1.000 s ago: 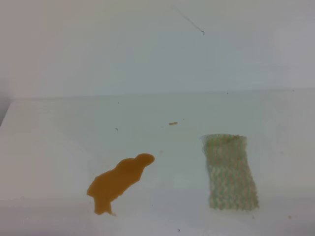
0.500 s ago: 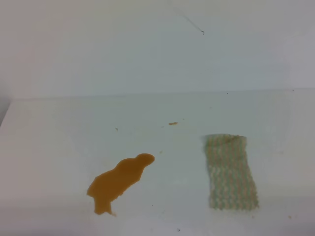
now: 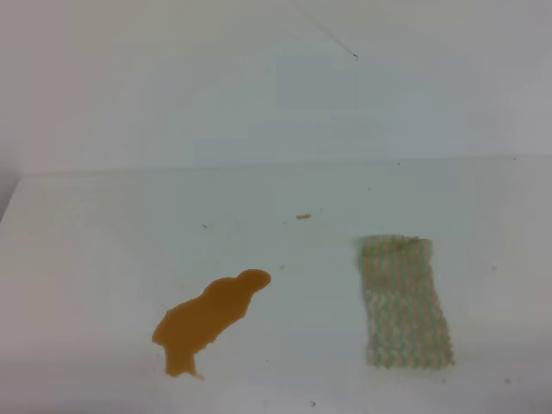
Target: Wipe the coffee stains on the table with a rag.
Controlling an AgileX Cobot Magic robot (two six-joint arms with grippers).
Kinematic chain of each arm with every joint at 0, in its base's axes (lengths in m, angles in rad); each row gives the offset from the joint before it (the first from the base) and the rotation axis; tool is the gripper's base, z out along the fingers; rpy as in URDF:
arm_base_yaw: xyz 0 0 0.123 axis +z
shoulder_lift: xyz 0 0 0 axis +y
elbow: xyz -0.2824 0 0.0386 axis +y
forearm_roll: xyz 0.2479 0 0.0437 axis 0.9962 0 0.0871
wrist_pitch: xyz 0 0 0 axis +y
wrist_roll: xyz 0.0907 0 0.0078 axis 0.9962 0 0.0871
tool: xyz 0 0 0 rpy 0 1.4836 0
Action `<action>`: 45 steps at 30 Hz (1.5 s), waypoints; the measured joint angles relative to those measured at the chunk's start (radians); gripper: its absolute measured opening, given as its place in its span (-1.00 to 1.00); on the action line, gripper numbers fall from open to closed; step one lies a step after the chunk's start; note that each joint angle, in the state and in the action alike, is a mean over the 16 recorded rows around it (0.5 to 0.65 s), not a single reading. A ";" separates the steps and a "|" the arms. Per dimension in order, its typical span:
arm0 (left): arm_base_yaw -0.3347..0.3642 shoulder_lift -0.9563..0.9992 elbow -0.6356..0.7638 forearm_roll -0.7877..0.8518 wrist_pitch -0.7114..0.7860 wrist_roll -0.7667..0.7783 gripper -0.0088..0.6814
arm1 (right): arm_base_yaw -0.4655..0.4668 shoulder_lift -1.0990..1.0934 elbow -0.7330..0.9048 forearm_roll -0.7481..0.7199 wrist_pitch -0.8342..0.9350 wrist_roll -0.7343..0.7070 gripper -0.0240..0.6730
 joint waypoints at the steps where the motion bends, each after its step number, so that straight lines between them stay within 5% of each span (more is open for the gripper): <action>1: 0.000 0.000 0.000 0.000 0.000 0.000 -0.98 | 0.000 0.000 0.000 0.000 0.000 0.000 -0.94; 13: 0.000 0.002 -0.002 0.000 0.002 0.000 -0.98 | 0.000 0.000 0.000 0.002 -0.051 0.000 -0.94; 32: 0.000 0.002 -0.002 0.000 0.003 0.000 -0.98 | 0.000 -0.012 -0.004 0.015 -0.583 0.090 -0.94; 45: 0.000 0.002 -0.002 0.000 0.003 0.000 -0.98 | 0.000 0.084 -0.233 -0.035 -0.458 0.295 -0.94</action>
